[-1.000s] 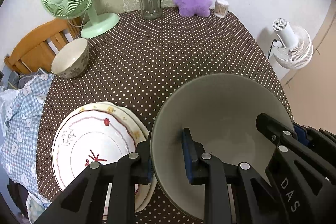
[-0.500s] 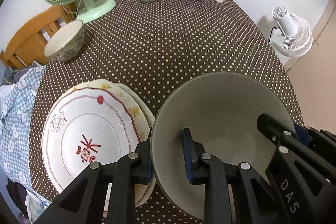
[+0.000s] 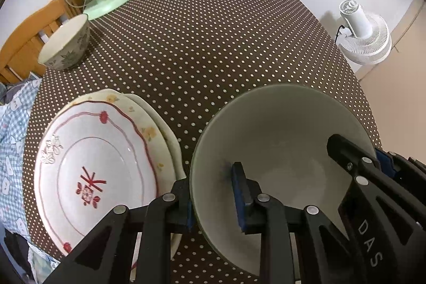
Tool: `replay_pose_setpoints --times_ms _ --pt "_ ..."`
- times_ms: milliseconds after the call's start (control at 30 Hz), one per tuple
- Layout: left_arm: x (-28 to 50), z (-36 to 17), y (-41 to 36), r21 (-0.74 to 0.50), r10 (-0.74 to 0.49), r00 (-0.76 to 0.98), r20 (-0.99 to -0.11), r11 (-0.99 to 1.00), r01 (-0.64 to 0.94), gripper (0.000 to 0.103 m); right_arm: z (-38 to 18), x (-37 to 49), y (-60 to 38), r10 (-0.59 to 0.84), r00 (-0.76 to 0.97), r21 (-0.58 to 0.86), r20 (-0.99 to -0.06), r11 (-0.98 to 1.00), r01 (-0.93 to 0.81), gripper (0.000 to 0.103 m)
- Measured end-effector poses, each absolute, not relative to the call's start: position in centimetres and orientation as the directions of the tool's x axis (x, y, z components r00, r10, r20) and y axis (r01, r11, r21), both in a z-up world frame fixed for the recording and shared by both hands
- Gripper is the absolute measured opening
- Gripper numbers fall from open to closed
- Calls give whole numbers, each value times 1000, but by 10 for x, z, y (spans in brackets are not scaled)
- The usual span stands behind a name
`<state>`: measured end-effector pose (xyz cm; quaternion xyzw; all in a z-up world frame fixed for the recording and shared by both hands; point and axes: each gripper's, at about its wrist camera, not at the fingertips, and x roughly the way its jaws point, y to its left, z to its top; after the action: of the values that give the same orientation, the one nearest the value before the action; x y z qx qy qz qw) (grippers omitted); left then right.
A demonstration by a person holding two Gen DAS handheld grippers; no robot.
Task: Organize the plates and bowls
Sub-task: 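Lower the grey bowl beside the plate stack and open the right tool, then move both tools to the grey bowl near the green fan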
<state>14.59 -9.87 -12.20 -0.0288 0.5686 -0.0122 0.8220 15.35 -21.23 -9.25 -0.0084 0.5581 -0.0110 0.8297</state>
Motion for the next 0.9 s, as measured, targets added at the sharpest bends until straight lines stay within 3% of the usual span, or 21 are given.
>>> replay_pose_setpoints --times_ms 267,367,467,600,733,800,900 --pt "146 -124 -100 -56 -49 359 -932 998 -9 22 -98 153 -213 -37 367 -36 -930 999 12 22" --pt "146 -124 -102 -57 -53 355 -934 998 -1 31 -98 153 -214 -28 365 -33 -931 999 -7 22" --pt "146 -120 -104 -44 -39 361 -932 999 -6 39 -97 155 -216 22 354 9 -935 999 -38 33" --pt "147 -108 -104 -56 -56 369 -928 998 12 57 -92 159 -219 108 356 84 -928 993 -83 65" --pt "148 -88 -99 -47 -35 403 -914 999 -19 76 -75 167 -212 166 376 115 -912 982 -153 70" --pt "149 -80 -95 -42 -23 424 -905 998 -36 80 -67 170 -209 186 390 127 -902 977 -172 76" --pt "150 -70 -85 -45 -6 455 -891 996 -75 81 -56 176 -200 213 412 135 -886 968 -211 78"
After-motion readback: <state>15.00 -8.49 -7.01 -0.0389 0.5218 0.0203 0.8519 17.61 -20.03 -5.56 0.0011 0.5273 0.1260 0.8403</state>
